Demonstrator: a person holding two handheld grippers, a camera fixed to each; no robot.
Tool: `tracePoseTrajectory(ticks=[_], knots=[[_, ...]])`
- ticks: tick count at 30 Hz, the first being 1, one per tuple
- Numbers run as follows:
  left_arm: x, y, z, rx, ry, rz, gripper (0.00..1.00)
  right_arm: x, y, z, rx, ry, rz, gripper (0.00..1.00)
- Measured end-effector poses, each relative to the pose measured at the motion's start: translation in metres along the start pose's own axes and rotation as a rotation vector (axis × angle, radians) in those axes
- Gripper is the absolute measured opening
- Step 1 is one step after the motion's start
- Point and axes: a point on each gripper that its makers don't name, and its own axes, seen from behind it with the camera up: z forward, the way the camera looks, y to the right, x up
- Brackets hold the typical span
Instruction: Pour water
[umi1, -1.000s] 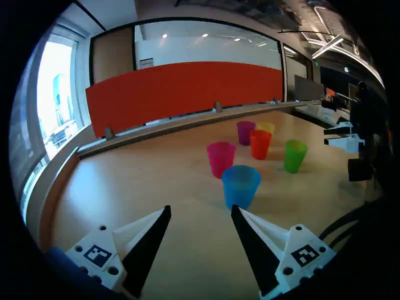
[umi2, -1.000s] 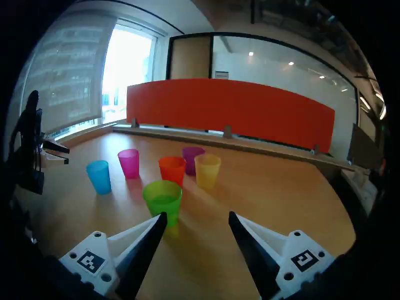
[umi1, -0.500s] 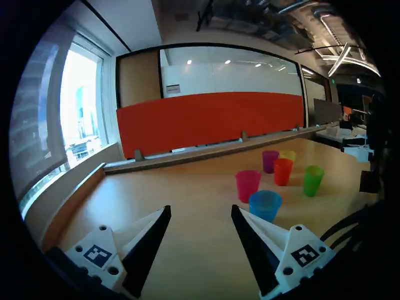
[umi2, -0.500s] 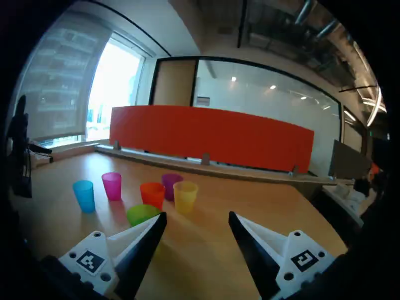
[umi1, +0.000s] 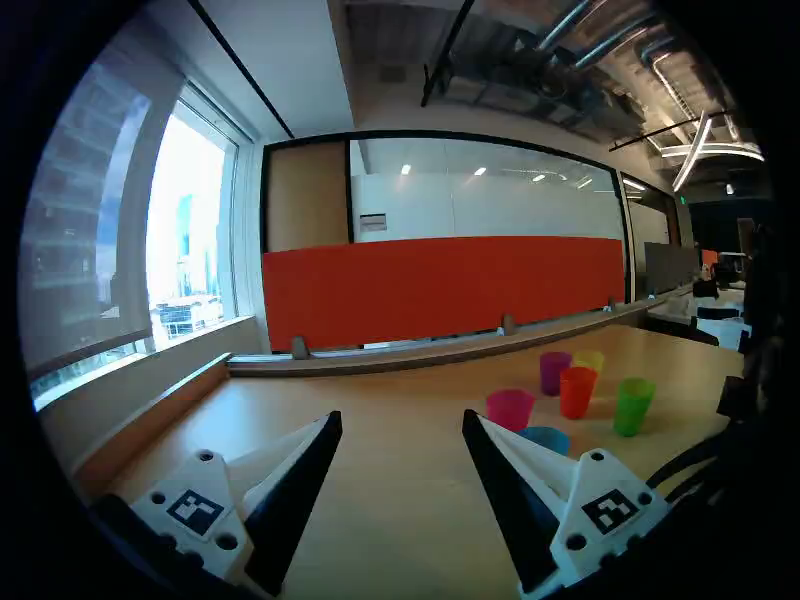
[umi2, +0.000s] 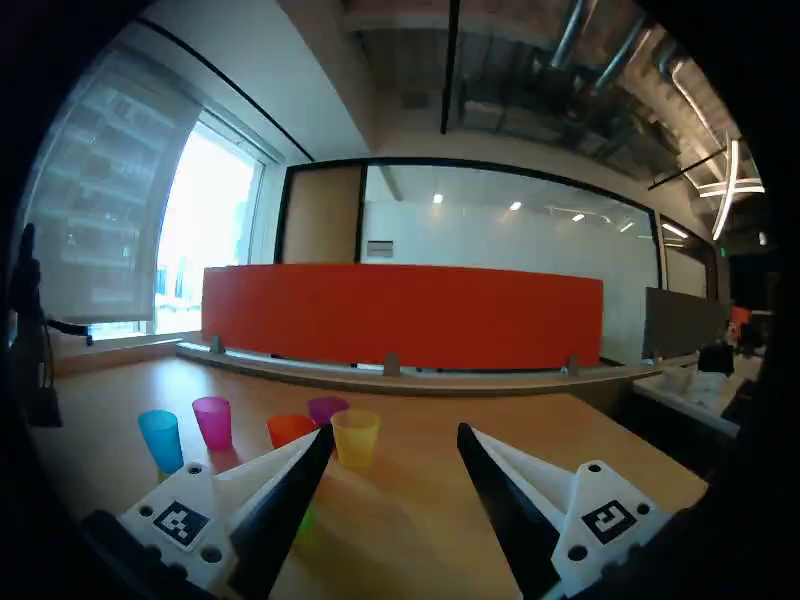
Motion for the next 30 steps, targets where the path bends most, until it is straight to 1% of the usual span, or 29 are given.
tracePoseTrajectory(ticks=[5,9,12,15,18,23,26,30], knots=[[-0.002,-0.004,0.001,0.024,0.029,-0.029,0.89,0.0,0.008,0.0,-0.032,0.022,0.025,0.96],[-0.008,0.001,0.005,-0.001,0.028,-0.046,0.89,-0.002,0.008,0.001,-0.036,0.023,0.03,0.96],[-0.005,0.0,0.007,-0.004,0.031,-0.049,0.89,0.0,0.01,0.002,-0.043,0.024,0.03,0.96],[-0.002,-0.003,0.007,0.011,0.049,-0.054,0.89,0.001,0.014,0.002,-0.059,0.03,0.035,0.96],[-0.002,-0.002,0.008,0.016,0.054,-0.066,0.89,0.002,0.015,0.002,-0.064,0.026,0.037,0.96],[-0.006,0.004,0.009,0.008,0.048,-0.086,0.89,0.009,0.016,0.003,-0.078,0.03,0.029,0.96],[-0.005,0.006,0.011,0.016,0.05,-0.086,0.89,0.011,0.014,0.004,-0.078,0.029,0.032,0.96],[-0.003,0.006,0.013,0.036,0.068,-0.074,0.89,0.011,0.013,0.005,-0.081,0.019,0.044,0.96]])
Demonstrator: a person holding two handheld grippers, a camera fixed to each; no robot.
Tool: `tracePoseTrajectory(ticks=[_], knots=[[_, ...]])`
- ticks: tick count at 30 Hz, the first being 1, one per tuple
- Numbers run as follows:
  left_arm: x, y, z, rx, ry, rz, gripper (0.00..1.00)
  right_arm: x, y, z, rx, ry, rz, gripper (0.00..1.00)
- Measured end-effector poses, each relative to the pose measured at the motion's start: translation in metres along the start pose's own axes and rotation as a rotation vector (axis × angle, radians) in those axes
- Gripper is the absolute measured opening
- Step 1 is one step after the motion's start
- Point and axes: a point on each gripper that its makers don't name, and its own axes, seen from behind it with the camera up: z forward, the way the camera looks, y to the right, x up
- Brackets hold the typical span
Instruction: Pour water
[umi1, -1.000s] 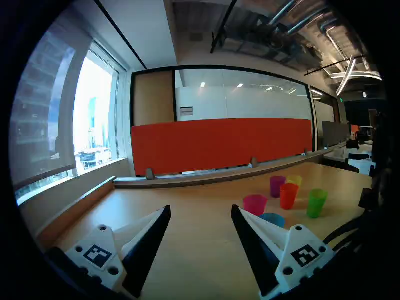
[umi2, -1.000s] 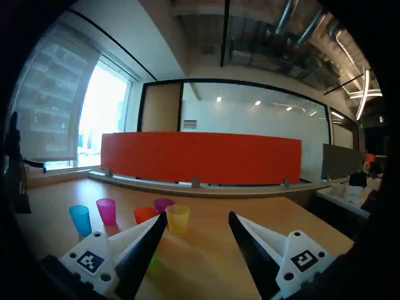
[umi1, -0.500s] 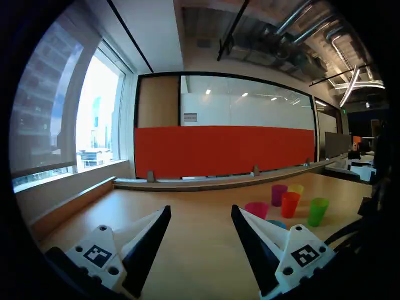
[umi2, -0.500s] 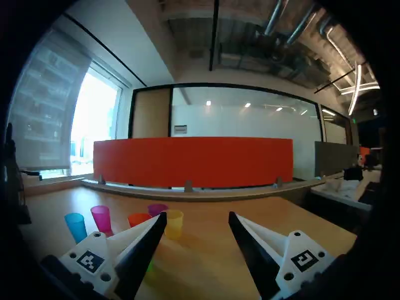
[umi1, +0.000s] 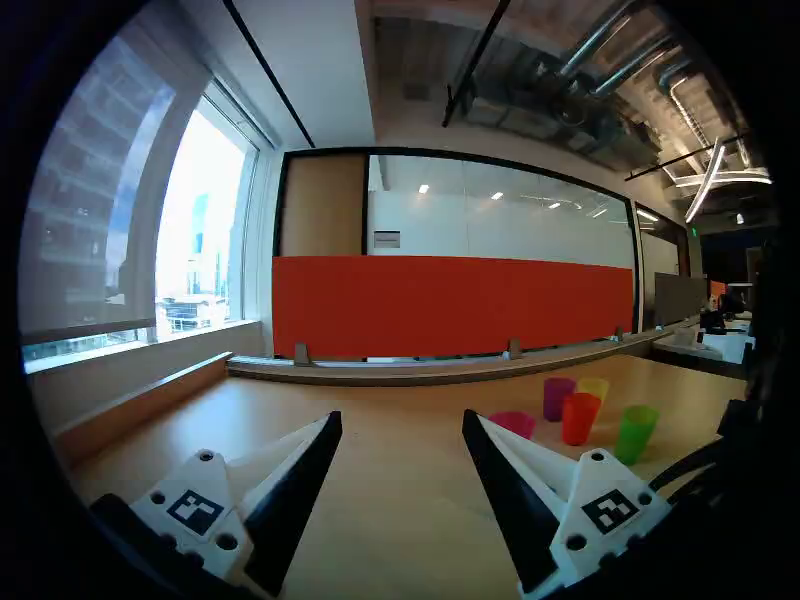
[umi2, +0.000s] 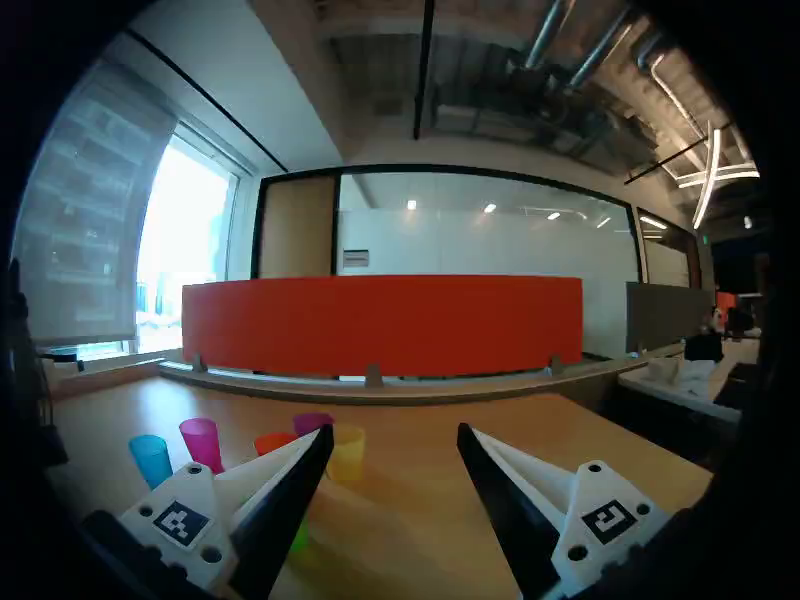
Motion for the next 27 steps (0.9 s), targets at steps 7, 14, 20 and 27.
tracePoseTrajectory(ticks=[7,14,20,27], knots=[[0.002,-0.003,0.004,0.041,0.025,0.009,0.89,0.0,0.004,0.002,-0.033,-0.015,-0.007,0.96],[-0.003,-0.01,0.008,0.077,0.042,-0.013,0.89,0.002,0.001,0.0,-0.049,-0.04,-0.004,0.96],[-0.012,-0.013,0.011,0.096,0.055,-0.01,0.89,0.01,-0.007,-0.002,-0.041,-0.042,0.003,0.96],[-0.026,-0.018,0.017,0.115,0.053,-0.001,0.89,0.016,-0.011,-0.001,-0.035,-0.041,0.005,0.96]])
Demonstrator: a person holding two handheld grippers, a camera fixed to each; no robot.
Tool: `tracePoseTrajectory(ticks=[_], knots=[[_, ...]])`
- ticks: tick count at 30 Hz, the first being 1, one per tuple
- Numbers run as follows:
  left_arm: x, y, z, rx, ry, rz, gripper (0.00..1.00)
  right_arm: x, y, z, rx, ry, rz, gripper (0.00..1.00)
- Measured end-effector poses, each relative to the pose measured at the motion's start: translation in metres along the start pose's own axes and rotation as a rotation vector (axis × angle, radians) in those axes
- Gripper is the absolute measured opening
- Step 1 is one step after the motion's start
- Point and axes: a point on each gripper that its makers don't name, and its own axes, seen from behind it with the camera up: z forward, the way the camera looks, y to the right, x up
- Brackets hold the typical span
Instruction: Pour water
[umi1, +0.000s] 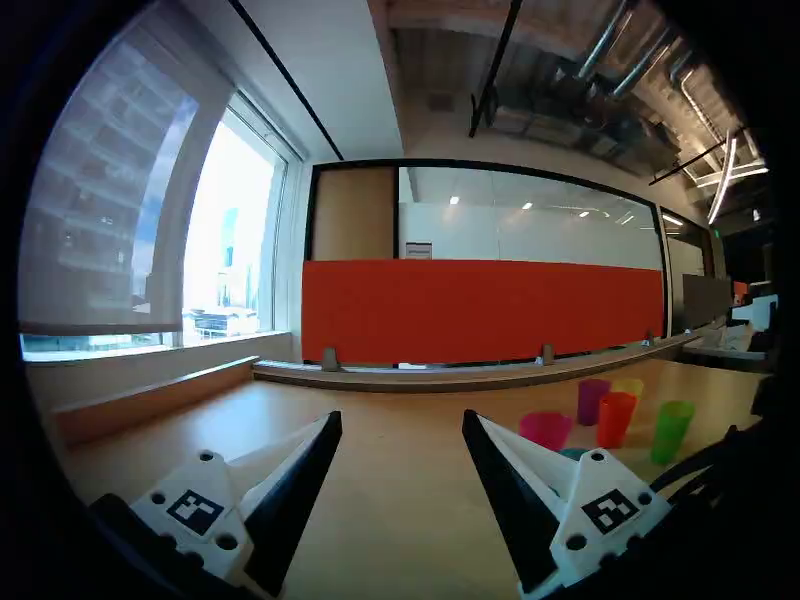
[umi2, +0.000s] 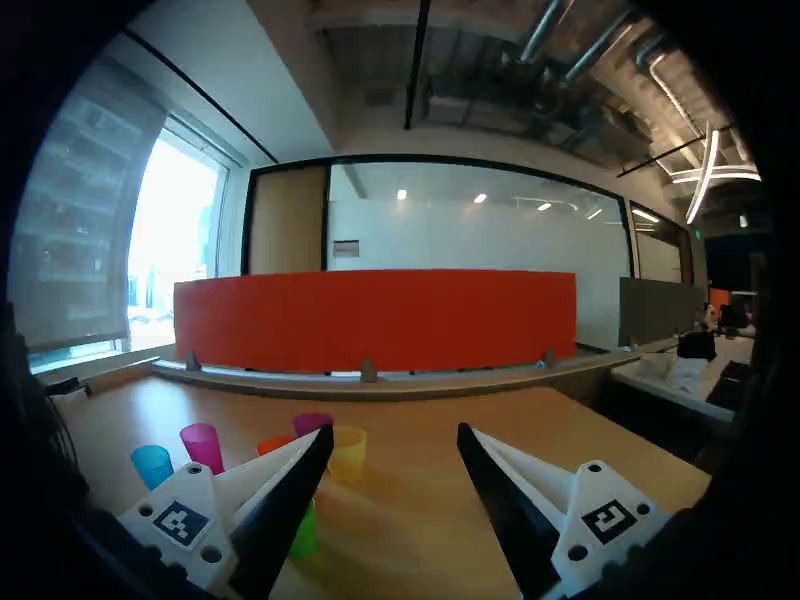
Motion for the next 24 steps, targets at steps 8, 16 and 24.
tracePoseTrajectory(ticks=[8,16,24], knots=[[-0.009,0.001,0.005,-0.002,-0.002,-0.01,0.89,0.001,0.003,-0.003,-0.004,0.001,0.002,0.96],[-0.019,-0.002,0.007,0.005,-0.017,0.002,0.89,0.0,0.003,-0.002,-0.005,-0.001,0.002,0.96],[-0.022,-0.001,0.01,0.003,-0.028,0.011,0.89,-0.001,0.002,-0.003,-0.004,-0.003,0.002,0.96]])
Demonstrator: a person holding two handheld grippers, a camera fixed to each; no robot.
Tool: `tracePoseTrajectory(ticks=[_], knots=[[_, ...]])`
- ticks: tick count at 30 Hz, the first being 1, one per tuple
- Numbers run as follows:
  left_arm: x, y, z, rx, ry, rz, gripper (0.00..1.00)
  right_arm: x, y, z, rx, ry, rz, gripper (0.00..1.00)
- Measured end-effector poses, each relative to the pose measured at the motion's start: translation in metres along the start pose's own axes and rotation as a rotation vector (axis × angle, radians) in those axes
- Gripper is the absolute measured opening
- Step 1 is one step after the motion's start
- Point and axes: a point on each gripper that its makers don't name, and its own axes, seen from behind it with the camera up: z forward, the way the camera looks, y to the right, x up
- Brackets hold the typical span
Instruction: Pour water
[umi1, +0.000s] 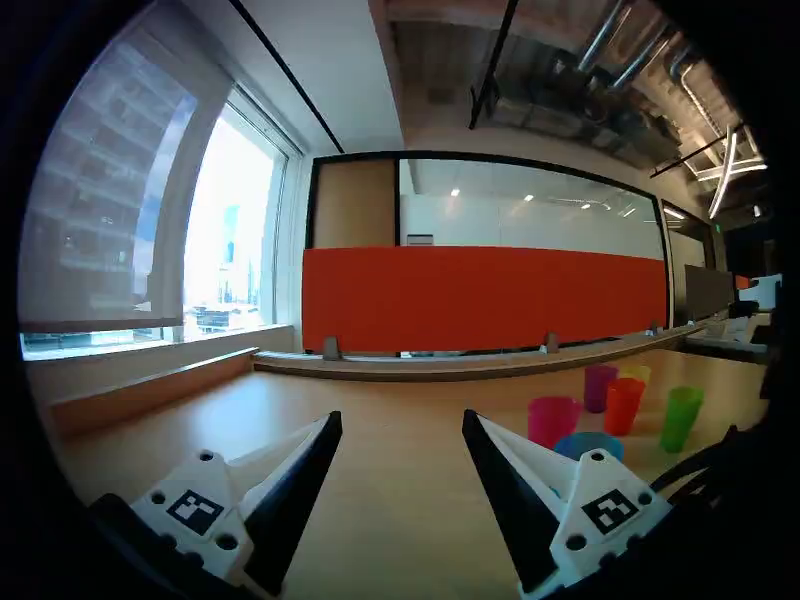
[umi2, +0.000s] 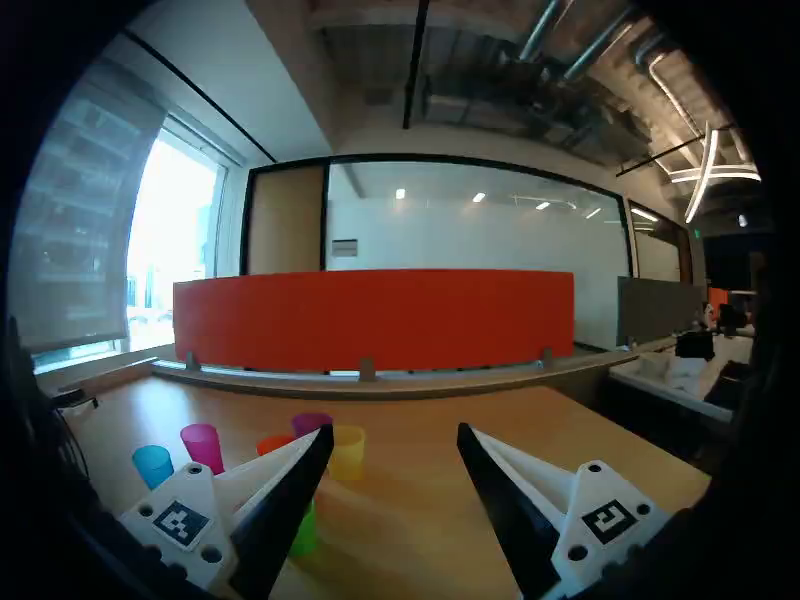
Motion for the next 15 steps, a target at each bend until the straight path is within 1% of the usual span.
tracePoseTrajectory(ticks=[8,15], knots=[[-0.0061,0.0015,0.0025,-0.005,-0.031,0.001,0.89,0.0026,-0.0005,-0.0016,-0.001,0.001,-0.003,0.96],[-0.008,0.002,0.0029,-0.006,-0.036,0.004,0.89,0.0022,-0.0016,-0.0019,0.007,0.003,-0.001,0.96]])
